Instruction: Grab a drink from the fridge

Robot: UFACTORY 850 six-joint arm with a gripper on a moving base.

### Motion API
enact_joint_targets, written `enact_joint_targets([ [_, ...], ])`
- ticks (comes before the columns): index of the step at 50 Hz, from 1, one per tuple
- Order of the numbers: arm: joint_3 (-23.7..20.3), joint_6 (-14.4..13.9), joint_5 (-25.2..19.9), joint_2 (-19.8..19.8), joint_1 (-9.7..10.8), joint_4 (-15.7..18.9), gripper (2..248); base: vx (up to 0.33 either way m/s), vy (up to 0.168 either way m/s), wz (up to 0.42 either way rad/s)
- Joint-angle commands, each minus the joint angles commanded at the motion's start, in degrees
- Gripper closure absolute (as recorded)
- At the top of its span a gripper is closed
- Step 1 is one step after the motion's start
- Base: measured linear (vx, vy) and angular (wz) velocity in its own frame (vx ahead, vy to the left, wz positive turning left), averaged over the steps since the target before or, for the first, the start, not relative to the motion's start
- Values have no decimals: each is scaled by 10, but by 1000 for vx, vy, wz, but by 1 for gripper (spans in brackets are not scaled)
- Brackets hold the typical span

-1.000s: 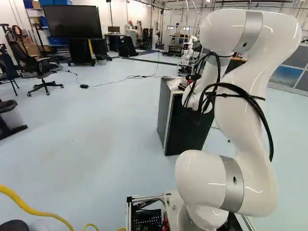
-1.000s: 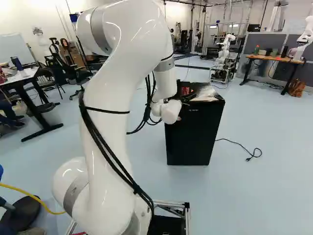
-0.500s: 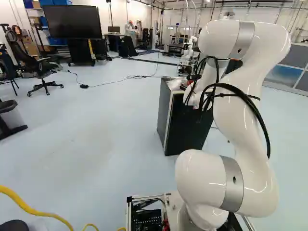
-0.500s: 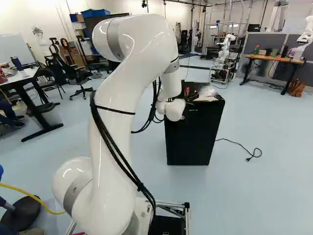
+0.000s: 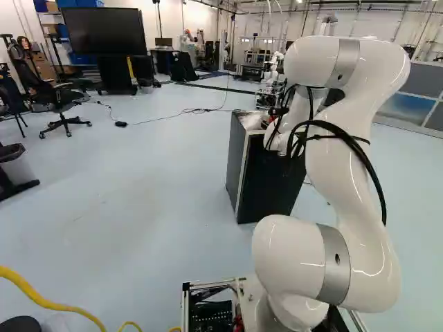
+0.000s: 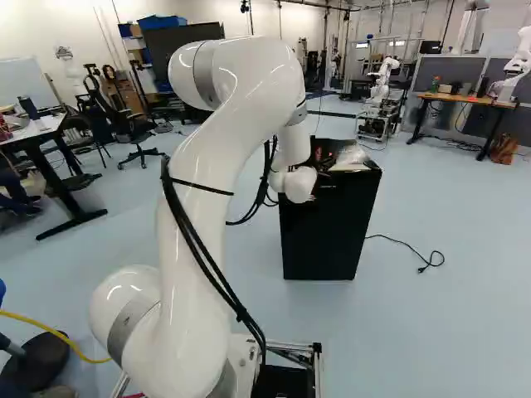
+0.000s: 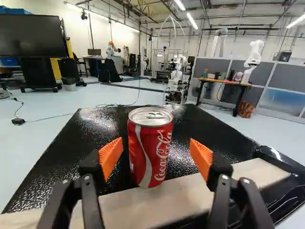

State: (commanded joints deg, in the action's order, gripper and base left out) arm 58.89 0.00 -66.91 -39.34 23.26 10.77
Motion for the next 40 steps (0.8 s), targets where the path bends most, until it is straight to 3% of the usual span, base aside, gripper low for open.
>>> enact_joint_targets([
  [4,0,0,0,0,0,0,60,0,0,0],
  [5,0,0,0,0,0,0,98,0,0,0],
  [10,0,0,0,1,0,0,98,0,0,0],
  [11,0,0,0,2,0,0,136,0,0,0],
  [15,-1,0,0,6,0,0,136,0,0,0],
  [16,-1,0,0,7,0,0,152,0,0,0],
  [40,-3,0,0,33,0,0,152,0,0,0],
])
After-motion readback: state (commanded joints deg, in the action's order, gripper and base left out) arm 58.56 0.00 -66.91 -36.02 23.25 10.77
